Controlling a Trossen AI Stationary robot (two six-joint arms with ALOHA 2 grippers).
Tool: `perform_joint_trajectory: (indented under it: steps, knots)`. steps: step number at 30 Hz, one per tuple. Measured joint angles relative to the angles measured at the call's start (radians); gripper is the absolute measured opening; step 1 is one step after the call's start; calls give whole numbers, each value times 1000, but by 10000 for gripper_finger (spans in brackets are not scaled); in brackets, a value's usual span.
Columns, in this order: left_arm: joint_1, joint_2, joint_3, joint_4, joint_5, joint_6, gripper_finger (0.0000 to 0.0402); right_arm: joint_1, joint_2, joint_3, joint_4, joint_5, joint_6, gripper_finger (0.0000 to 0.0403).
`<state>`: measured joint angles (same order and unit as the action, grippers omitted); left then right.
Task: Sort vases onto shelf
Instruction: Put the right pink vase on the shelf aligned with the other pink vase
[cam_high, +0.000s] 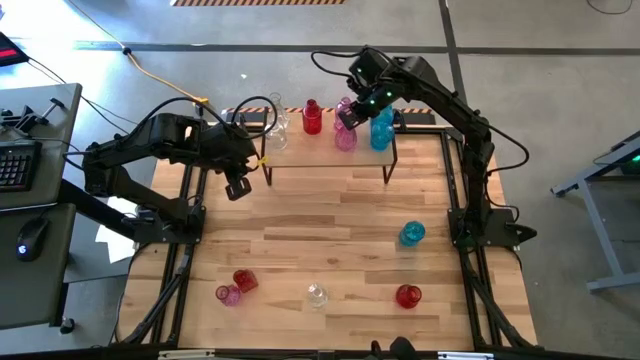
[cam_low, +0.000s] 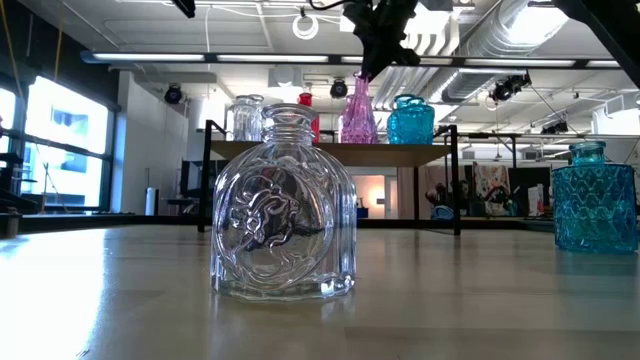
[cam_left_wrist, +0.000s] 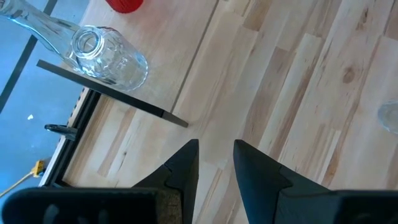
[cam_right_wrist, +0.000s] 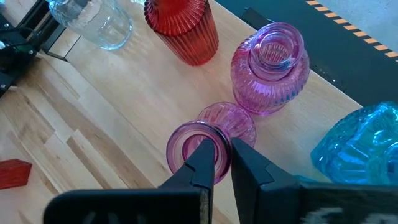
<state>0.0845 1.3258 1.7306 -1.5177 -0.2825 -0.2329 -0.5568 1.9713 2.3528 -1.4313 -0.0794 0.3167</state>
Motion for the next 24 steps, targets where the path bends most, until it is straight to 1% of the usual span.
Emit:
perform_joint_trajectory:
  steps: [5,9,16,24]
  knots:
    - [0,0,0,0,0,1,91,0,0,0,0,21,42,17]
    - [0,0,0,1,1,1,91,1,0,0,1,23,43,17]
    - [0,0,0,6,2,1,91,1,0,0,3,0,68,17]
    - [0,0,0,5,3,1,91,1,6,0,21,-2,68,17]
